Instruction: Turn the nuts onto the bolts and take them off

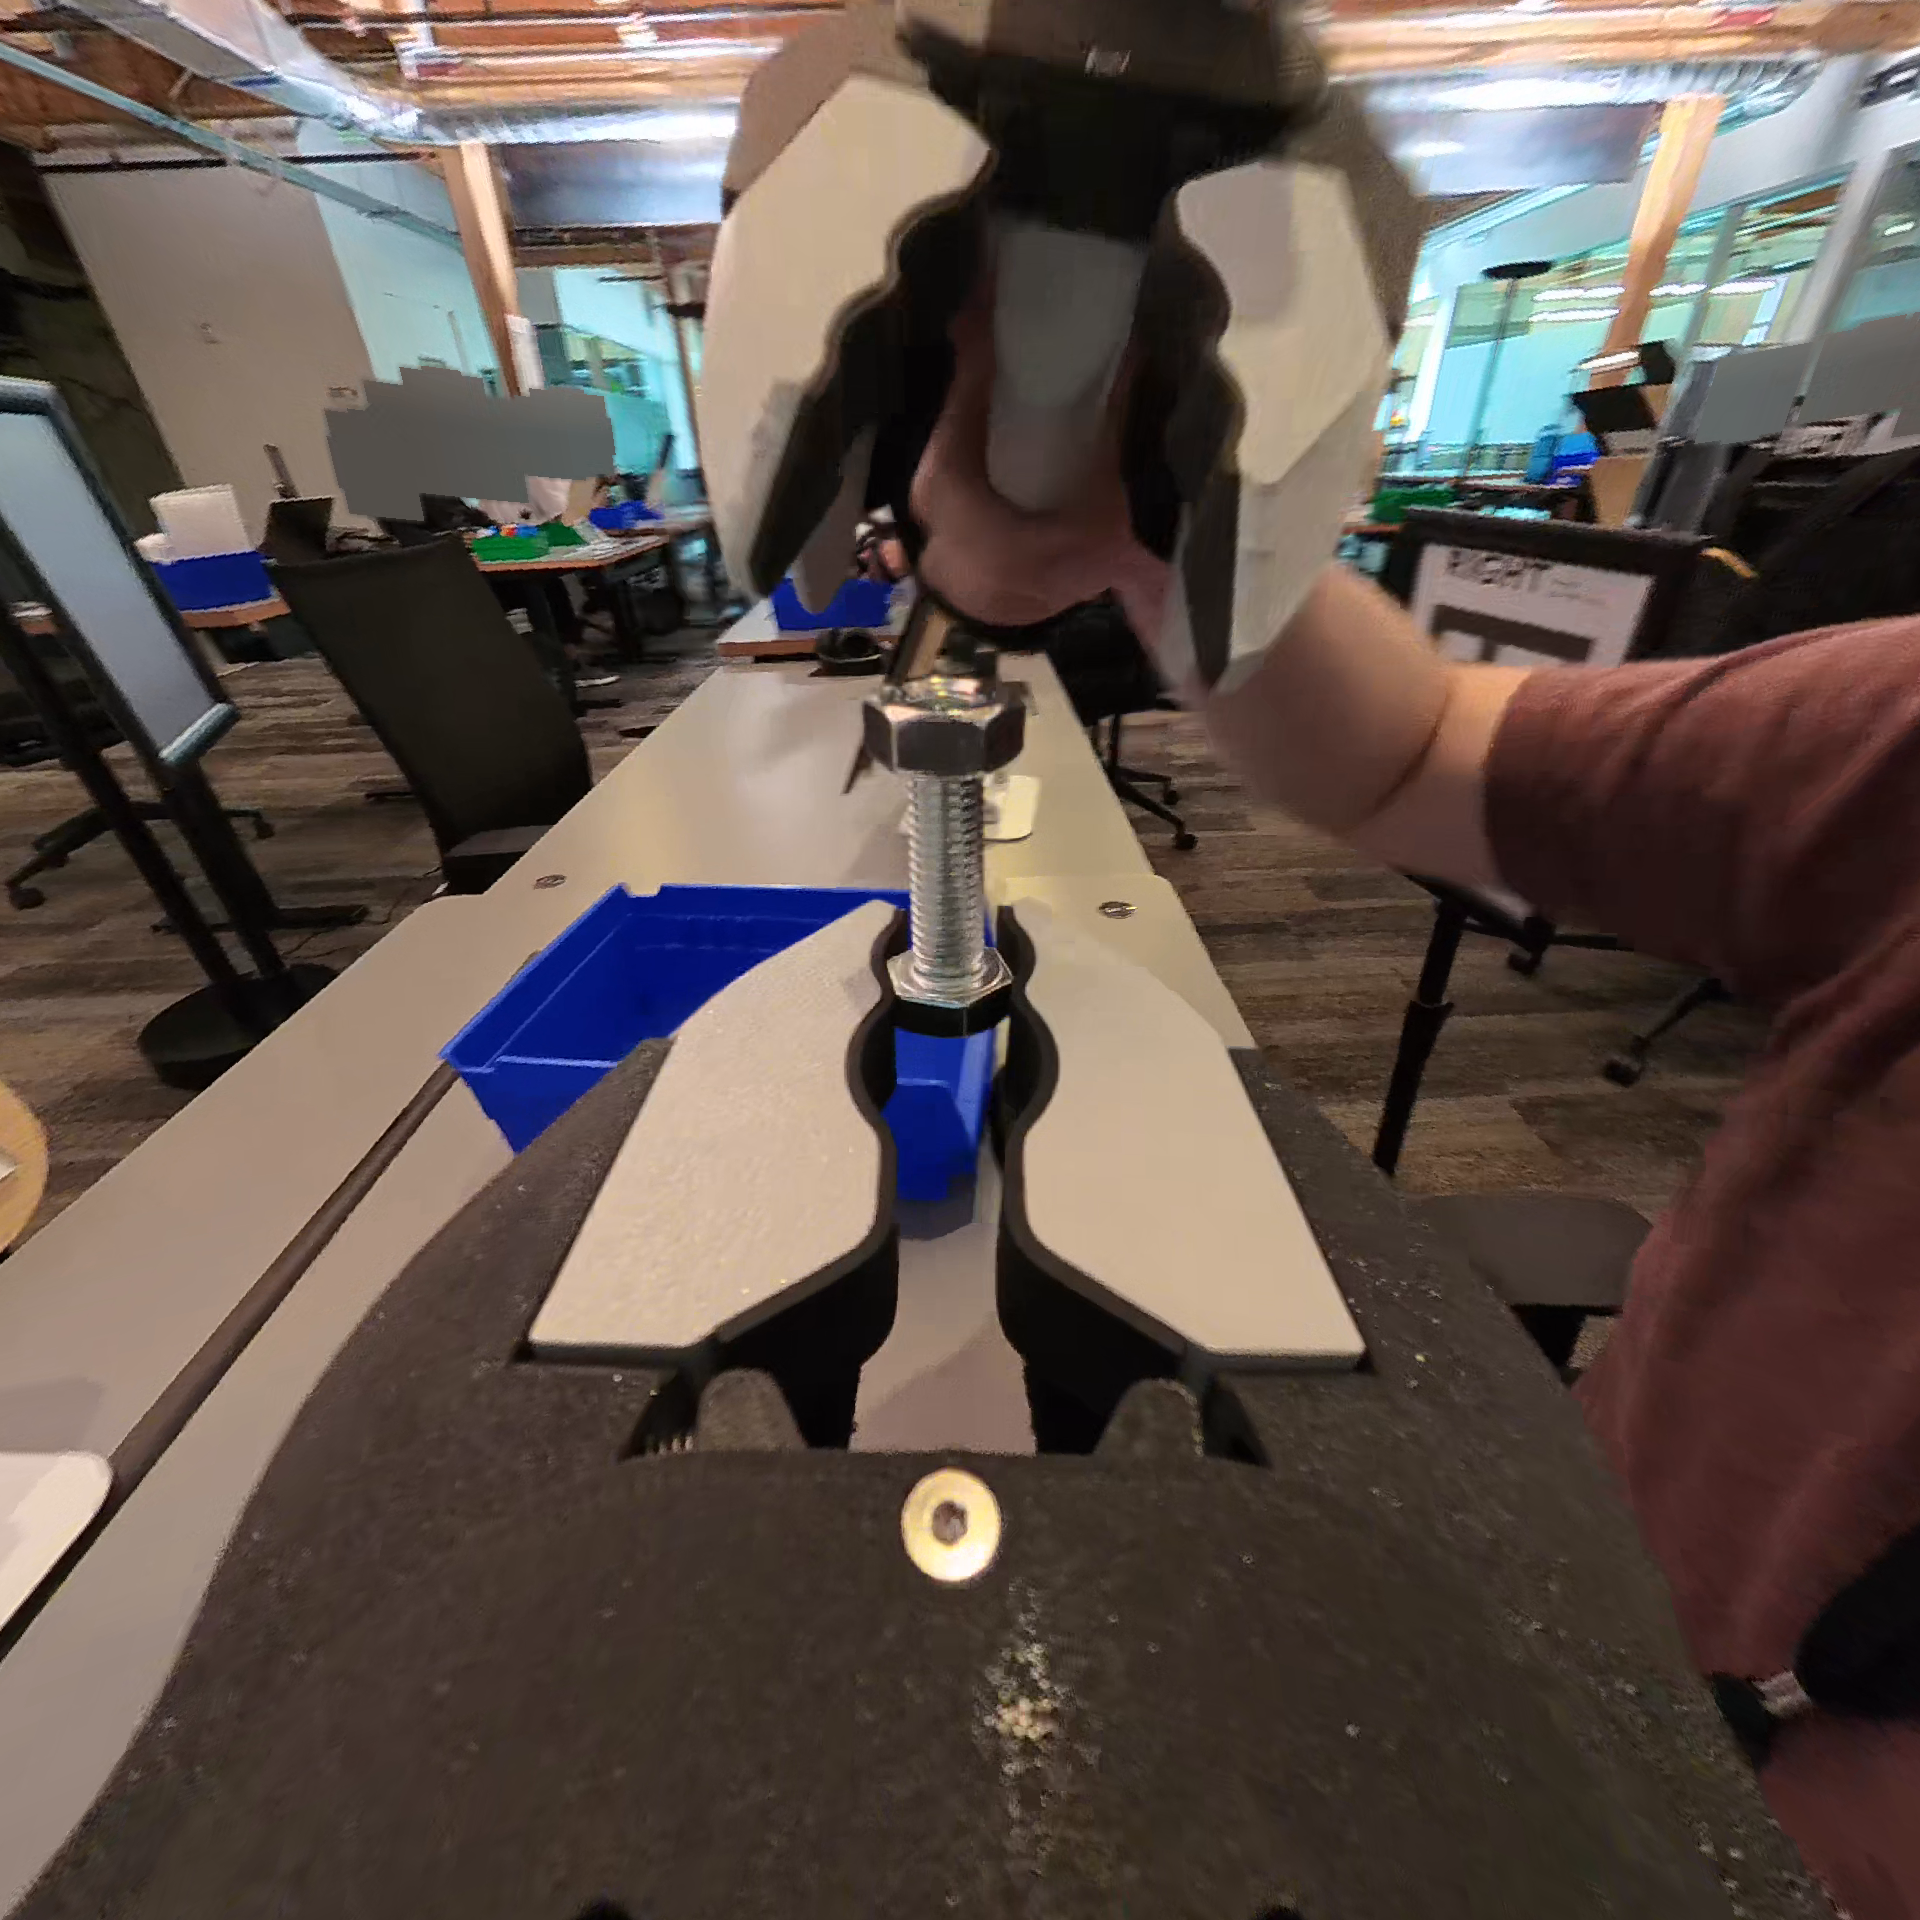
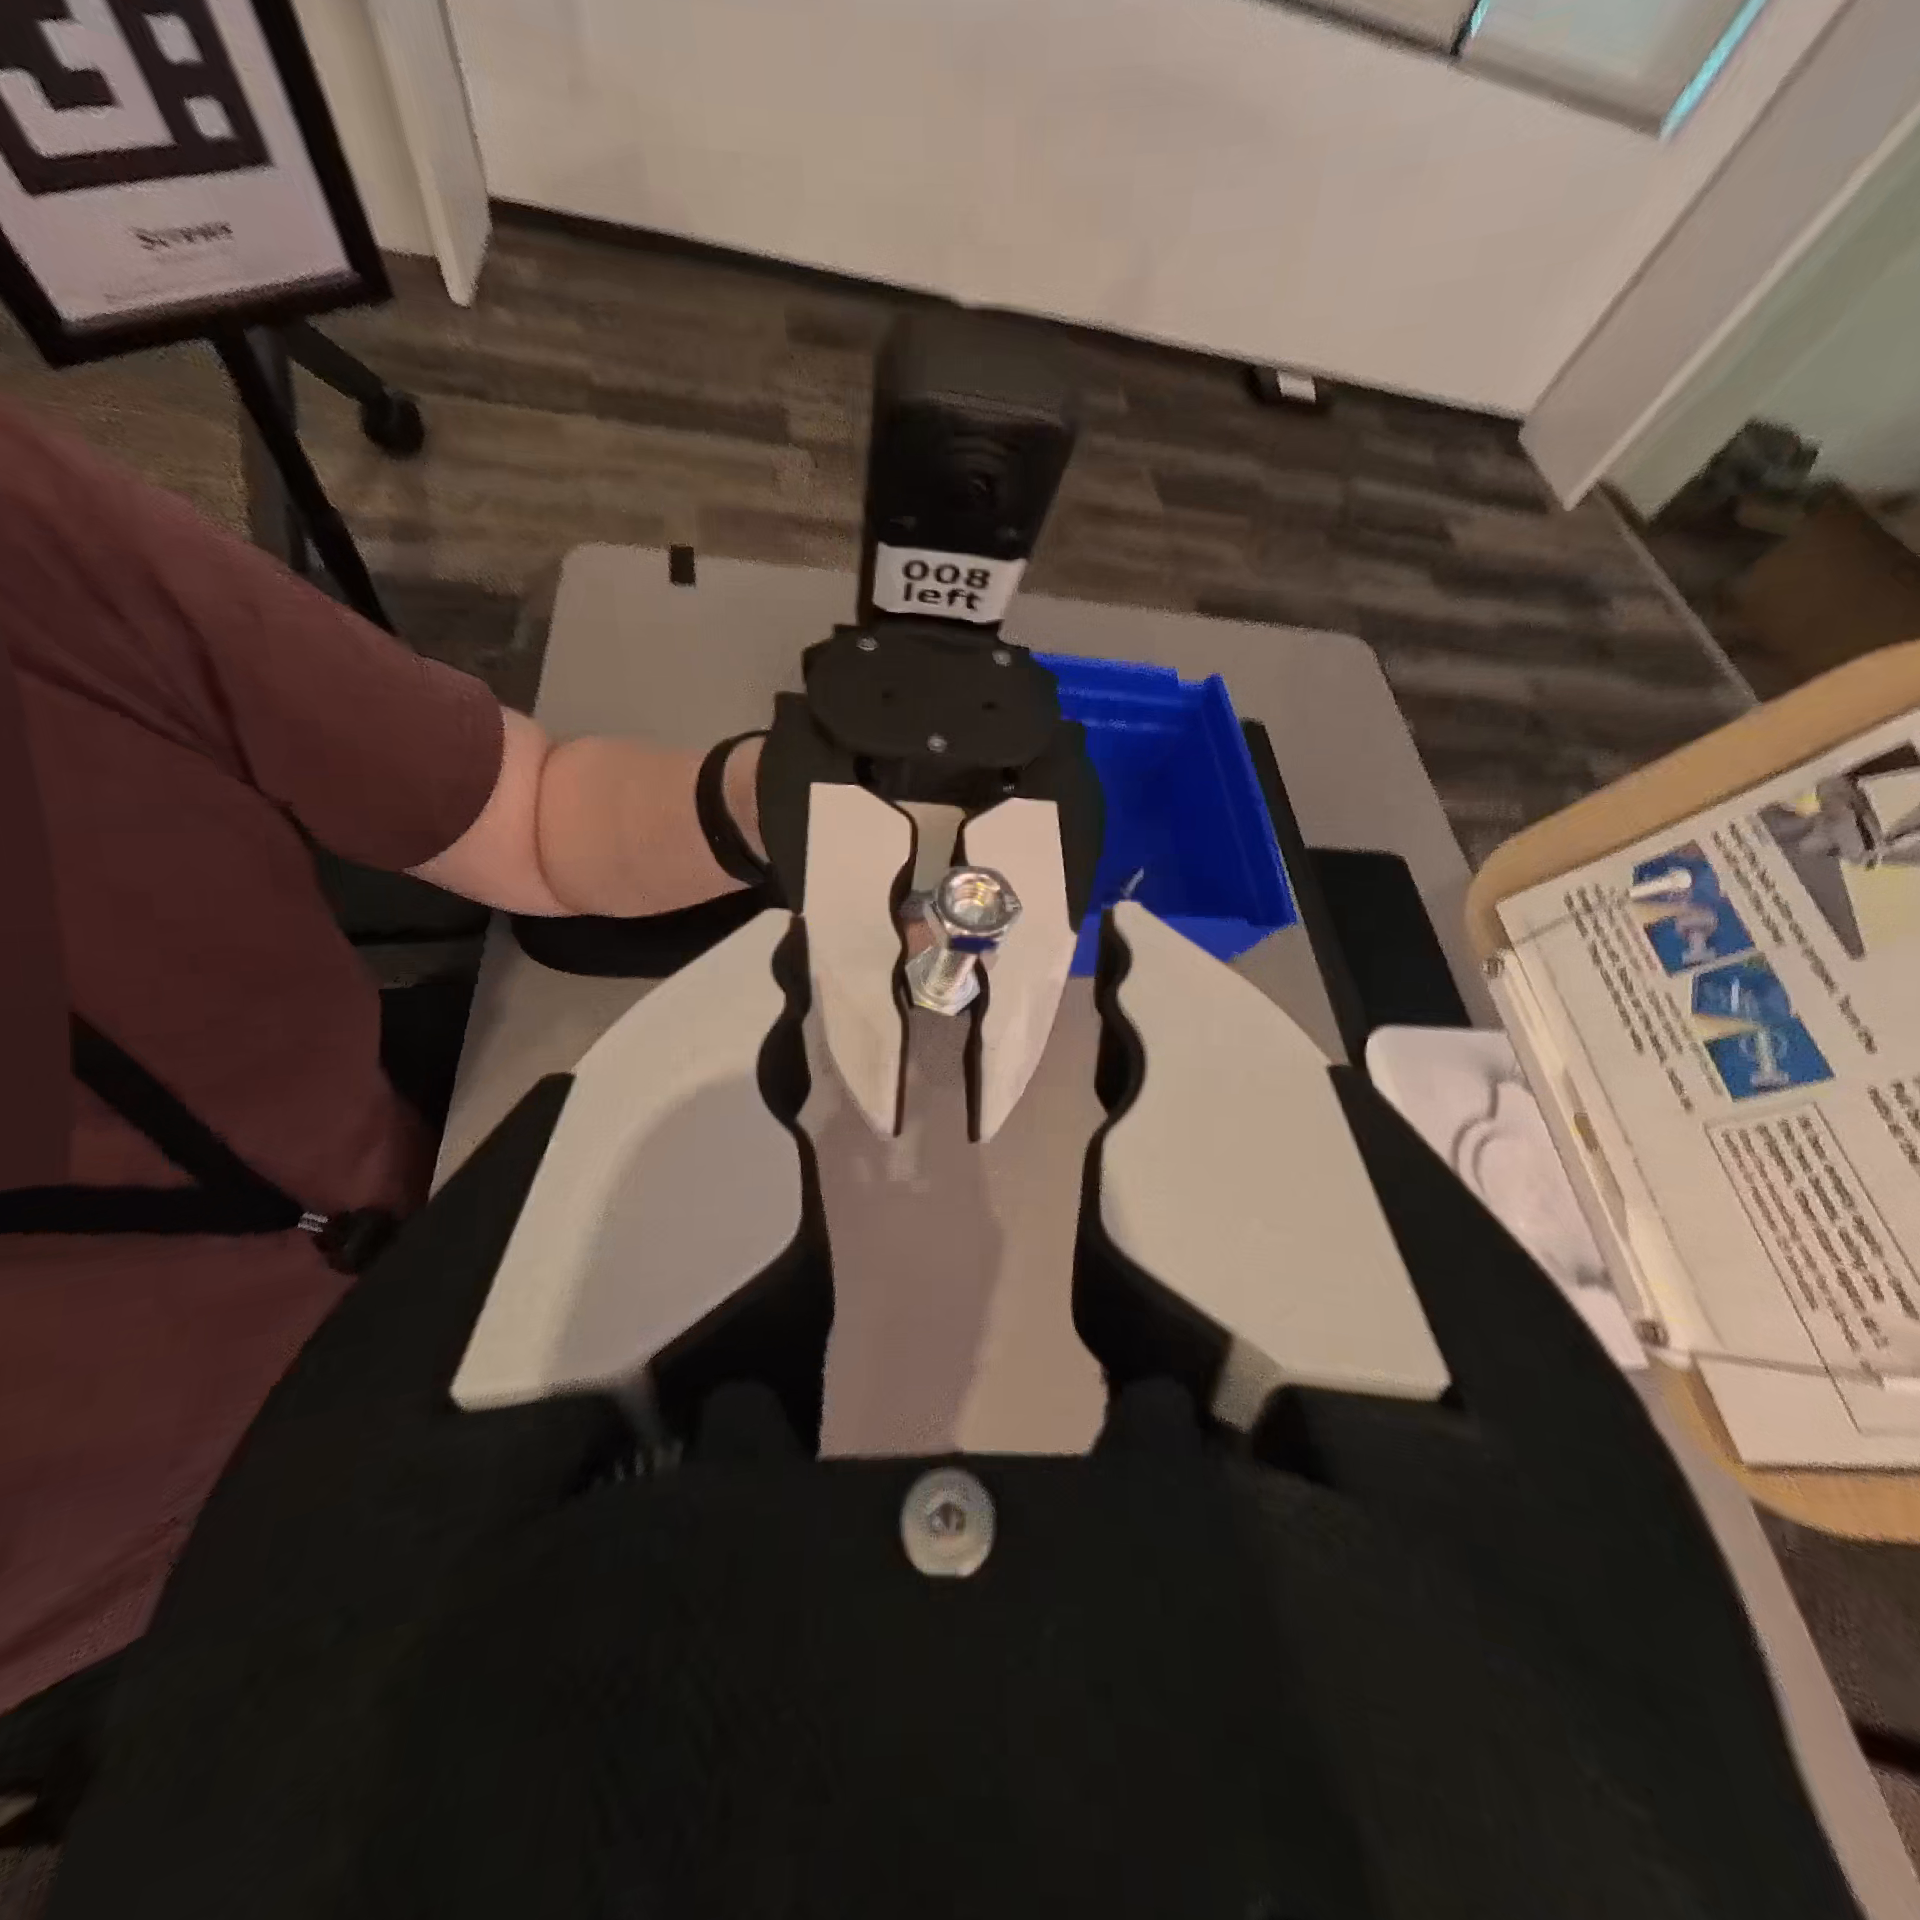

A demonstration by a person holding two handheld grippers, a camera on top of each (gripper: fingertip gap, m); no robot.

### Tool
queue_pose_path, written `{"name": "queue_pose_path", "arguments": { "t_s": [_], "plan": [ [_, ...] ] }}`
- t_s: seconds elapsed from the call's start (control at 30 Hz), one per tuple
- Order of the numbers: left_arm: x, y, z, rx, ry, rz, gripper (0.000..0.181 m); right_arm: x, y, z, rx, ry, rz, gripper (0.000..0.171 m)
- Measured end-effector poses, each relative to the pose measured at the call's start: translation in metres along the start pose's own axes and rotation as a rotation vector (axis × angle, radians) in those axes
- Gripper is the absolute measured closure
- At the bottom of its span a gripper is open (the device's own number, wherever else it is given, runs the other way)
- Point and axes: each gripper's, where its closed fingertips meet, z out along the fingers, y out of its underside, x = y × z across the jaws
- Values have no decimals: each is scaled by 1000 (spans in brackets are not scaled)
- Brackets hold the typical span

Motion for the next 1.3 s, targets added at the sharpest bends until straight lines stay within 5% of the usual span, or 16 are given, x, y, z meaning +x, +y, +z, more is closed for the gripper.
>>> {"name": "queue_pose_path", "arguments": {
  "t_s": [0.2,0.37,0.77,1.3],
  "plan": [
    [39,-4,4,79,306,-57,166,-23,4,-16,409,-248,17,128],
    [41,8,18,101,364,-76,165,-11,13,-26,624,-407,163,135],
    [14,41,36,9,266,-92,166,1,55,-11,550,-448,202,132],
    [14,41,36,-18,236,-56,165,-5,57,0,523,-461,167,161]
  ]
}}
